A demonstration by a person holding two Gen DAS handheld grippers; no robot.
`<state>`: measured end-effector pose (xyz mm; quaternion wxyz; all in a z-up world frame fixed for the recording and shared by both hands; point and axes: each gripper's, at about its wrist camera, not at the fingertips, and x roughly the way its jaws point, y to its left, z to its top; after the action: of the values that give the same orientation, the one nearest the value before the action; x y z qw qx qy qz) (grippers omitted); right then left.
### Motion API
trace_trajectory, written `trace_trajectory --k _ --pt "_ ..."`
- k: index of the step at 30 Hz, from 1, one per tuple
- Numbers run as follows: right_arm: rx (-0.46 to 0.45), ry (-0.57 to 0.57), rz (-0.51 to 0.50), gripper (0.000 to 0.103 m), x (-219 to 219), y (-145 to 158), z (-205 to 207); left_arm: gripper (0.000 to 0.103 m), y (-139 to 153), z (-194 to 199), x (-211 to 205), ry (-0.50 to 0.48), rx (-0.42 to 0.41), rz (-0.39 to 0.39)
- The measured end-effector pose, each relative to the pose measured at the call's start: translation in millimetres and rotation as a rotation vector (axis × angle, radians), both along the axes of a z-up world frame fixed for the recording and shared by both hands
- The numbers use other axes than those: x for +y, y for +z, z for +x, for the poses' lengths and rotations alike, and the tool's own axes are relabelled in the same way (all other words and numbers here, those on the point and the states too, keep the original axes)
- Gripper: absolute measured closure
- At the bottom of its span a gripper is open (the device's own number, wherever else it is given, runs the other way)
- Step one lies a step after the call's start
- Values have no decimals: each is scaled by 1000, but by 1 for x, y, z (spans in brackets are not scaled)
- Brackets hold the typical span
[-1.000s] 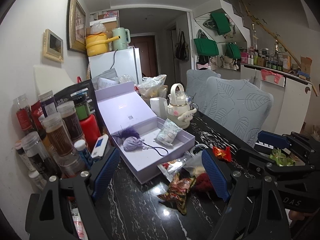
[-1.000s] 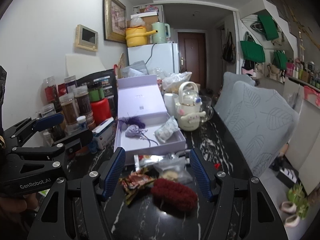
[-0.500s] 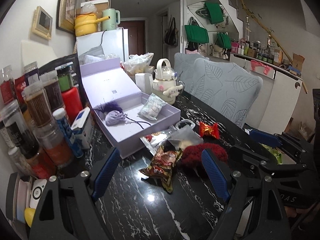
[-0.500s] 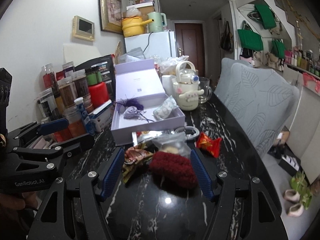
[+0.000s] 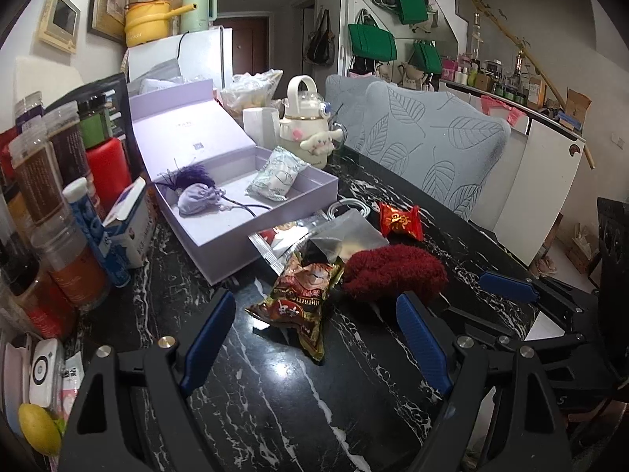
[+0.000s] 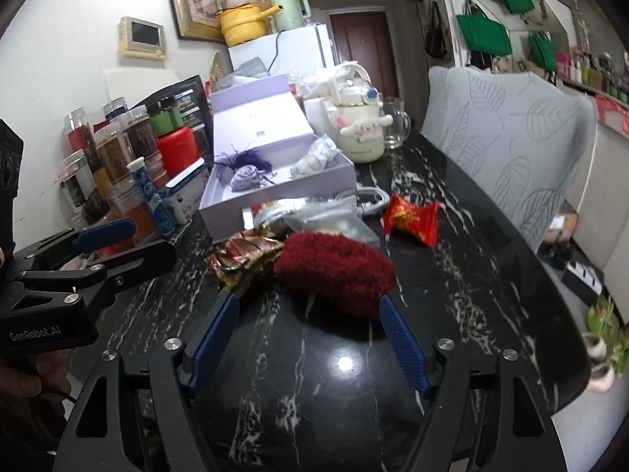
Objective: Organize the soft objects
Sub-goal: 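Grasp the brown snack bag with the left tool while the right tool grasps the red fuzzy item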
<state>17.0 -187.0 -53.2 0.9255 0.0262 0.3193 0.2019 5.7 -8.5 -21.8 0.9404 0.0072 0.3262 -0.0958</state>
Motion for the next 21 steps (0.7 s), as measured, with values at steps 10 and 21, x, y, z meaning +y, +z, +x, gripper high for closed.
trace_trajectory --k 10,21 --pt "61 -23 -13 21 -1 -24 21 19 -32 33 -1 2 113 11" --pt "122 -46 -52 16 2 -41 60 19 -52 72 1 3 182 49"
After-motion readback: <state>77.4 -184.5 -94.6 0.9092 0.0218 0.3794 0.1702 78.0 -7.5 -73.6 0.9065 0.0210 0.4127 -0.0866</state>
